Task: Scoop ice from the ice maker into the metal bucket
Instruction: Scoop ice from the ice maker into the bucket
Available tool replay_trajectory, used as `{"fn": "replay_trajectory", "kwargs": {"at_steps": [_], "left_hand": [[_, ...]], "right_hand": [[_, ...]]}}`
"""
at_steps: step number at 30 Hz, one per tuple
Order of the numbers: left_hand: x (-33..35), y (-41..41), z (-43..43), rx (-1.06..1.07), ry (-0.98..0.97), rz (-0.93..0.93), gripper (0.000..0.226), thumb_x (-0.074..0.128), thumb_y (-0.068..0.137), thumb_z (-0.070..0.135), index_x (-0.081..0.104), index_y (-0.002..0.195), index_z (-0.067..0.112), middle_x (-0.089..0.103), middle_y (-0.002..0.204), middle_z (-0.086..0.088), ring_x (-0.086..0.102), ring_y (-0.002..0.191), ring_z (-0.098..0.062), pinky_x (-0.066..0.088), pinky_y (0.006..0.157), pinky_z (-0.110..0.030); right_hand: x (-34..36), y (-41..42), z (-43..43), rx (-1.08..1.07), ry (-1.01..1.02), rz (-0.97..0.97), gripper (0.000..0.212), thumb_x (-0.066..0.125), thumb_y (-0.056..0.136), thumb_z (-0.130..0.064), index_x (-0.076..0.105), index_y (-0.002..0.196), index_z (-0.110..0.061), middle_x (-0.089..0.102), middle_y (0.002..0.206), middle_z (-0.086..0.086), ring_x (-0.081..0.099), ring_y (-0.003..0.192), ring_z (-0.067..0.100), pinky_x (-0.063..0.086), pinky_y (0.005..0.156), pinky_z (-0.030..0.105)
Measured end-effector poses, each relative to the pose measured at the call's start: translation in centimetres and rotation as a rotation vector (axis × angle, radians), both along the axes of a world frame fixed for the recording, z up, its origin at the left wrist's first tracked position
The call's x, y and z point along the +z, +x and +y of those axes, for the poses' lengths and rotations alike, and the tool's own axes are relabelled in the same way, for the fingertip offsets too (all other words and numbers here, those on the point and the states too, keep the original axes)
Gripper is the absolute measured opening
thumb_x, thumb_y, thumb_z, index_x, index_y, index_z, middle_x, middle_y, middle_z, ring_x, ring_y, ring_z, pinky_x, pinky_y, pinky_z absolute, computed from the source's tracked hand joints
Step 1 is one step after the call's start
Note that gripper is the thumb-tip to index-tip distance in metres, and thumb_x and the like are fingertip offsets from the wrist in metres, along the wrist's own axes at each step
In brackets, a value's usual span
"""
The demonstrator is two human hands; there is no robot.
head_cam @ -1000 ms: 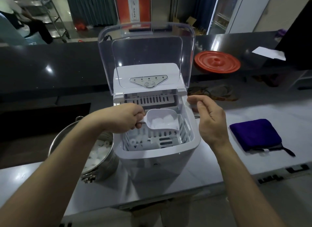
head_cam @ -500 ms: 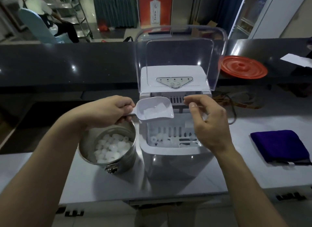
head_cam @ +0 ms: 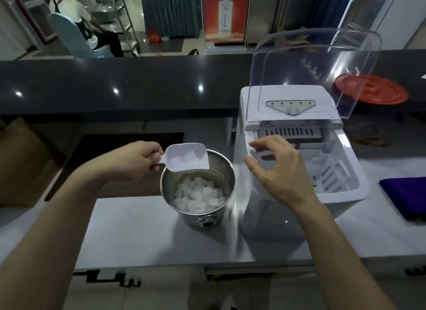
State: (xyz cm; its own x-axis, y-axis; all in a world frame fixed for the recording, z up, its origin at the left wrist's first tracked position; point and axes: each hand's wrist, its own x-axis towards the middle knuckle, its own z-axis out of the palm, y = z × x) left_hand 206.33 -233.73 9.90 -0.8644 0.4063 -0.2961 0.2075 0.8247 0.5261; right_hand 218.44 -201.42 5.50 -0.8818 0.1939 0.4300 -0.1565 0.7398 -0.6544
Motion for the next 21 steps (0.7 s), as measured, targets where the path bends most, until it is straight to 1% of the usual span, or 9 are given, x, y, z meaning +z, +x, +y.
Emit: {"fn": "replay_trajectory", "kwargs": {"at_steps": [3,4,7,10,13,16,19,21], "left_hand": [[-1.7,-0.6,-0.6,-0.012,-0.116,0.034,0.027,0.047,0.112,0.018,0.063,0.091,0.021,0.074,0.092,0.000,0.064,0.085,-0.021,0.050,0.080,-0.040],[-2.2,-0.6,-0.7,-0.018,-0.150,0.050,0.026,0.047,0.111,0.017,0.062,0.090,0.022,0.073,0.092,0.001,0.064,0.086,-0.022,0.050,0.080,-0.040],[-3.5,-0.4,-0.3,-0.015,-0.225,0.087,0.022,0.047,0.109,0.017,0.059,0.092,0.023,0.068,0.094,0.000,0.061,0.085,-0.020,0.046,0.069,-0.037],[-4.2,0.0,0.1,-0.025,-0.275,0.144,0.014,0.050,0.108,0.018,0.059,0.099,0.023,0.065,0.095,0.000,0.060,0.083,-0.019,0.045,0.064,-0.034],[-4.3,0.1,0.7,-0.028,-0.257,0.179,0.012,0.053,0.108,0.021,0.061,0.098,0.023,0.066,0.094,0.000,0.062,0.083,-0.020,0.048,0.065,-0.034],[-4.2,0.2,1.0,-0.015,-0.241,0.183,0.017,0.049,0.111,0.021,0.062,0.099,0.023,0.067,0.094,0.001,0.062,0.082,-0.019,0.049,0.066,-0.034],[-3.6,0.2,1.1,-0.023,-0.186,0.179,0.022,0.048,0.111,0.021,0.062,0.095,0.025,0.069,0.092,0.002,0.065,0.084,-0.021,0.053,0.071,-0.038],[-2.8,0.2,1.1,-0.033,-0.127,0.154,0.025,0.048,0.112,0.021,0.064,0.094,0.028,0.072,0.091,0.005,0.067,0.087,-0.020,0.053,0.075,-0.038]], "right_hand": [[-0.2,-0.1,-0.2,-0.021,0.021,-0.002,0.027,0.083,0.090,-0.024,0.074,0.114,-0.017,0.066,0.113,-0.010,0.066,0.100,0.005,0.058,0.092,0.032],[-0.3,0.0,-0.2,-0.024,0.025,-0.002,0.026,0.083,0.090,-0.023,0.075,0.114,-0.017,0.066,0.113,-0.010,0.066,0.100,0.005,0.058,0.093,0.031],[-0.4,0.0,-0.2,-0.033,0.025,-0.002,0.026,0.083,0.089,-0.023,0.075,0.113,-0.017,0.065,0.113,-0.010,0.066,0.099,0.005,0.057,0.092,0.029],[-0.5,0.0,-0.1,-0.032,0.038,-0.007,0.025,0.083,0.090,-0.025,0.075,0.113,-0.018,0.065,0.113,-0.010,0.067,0.098,0.006,0.059,0.090,0.028],[-0.6,0.0,0.0,-0.029,0.030,-0.007,0.024,0.083,0.090,-0.026,0.075,0.112,-0.018,0.065,0.113,-0.010,0.067,0.098,0.005,0.058,0.087,0.022],[-0.7,0.0,0.0,-0.024,0.027,-0.001,0.024,0.083,0.090,-0.026,0.075,0.111,-0.019,0.065,0.113,-0.011,0.067,0.097,0.004,0.058,0.086,0.022],[-0.8,0.1,0.1,-0.010,0.023,-0.001,0.023,0.083,0.091,-0.026,0.075,0.111,-0.019,0.064,0.114,-0.012,0.067,0.098,0.003,0.059,0.086,0.022],[-0.7,0.0,0.2,0.002,0.010,-0.003,0.023,0.083,0.091,-0.025,0.075,0.112,-0.019,0.065,0.114,-0.013,0.067,0.099,0.003,0.059,0.086,0.021]]}}
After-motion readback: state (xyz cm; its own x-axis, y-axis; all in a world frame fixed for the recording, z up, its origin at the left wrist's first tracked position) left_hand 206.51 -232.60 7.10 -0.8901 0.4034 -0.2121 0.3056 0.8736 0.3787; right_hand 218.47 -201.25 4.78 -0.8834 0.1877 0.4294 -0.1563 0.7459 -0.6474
